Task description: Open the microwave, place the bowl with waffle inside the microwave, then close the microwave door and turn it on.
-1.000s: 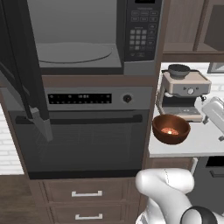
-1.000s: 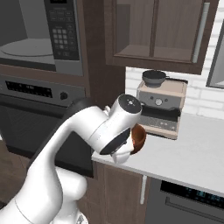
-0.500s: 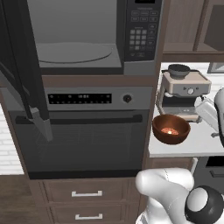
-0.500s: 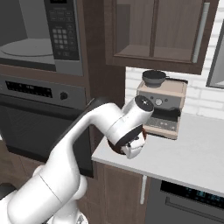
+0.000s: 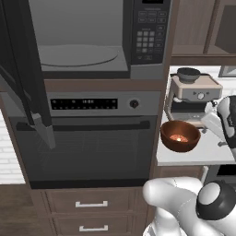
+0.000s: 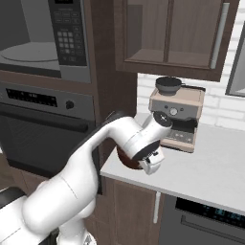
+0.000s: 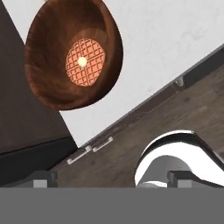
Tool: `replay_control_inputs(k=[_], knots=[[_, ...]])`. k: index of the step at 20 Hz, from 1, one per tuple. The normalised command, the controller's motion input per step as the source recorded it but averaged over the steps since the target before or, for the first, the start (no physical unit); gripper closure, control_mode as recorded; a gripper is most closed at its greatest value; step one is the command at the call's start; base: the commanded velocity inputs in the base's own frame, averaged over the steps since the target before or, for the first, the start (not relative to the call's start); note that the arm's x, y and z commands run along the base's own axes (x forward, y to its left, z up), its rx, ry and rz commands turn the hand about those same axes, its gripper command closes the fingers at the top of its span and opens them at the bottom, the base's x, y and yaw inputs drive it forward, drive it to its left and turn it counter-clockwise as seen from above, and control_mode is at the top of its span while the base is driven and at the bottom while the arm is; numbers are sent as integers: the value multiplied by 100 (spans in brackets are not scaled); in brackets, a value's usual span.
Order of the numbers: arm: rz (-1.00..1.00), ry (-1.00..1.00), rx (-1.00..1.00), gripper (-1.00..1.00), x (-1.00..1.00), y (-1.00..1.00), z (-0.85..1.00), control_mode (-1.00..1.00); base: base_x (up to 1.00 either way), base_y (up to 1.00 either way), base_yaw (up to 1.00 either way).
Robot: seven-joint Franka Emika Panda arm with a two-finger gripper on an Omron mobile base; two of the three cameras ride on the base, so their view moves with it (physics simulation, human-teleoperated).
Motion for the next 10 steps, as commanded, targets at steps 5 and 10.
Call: replay_control_inputs(k=[5,10], knots=[[0,0,0,-100,42,-17,-22,-100,0,0,0],[1,0,0,-100,38,-12,-20,-100,0,0,0]])
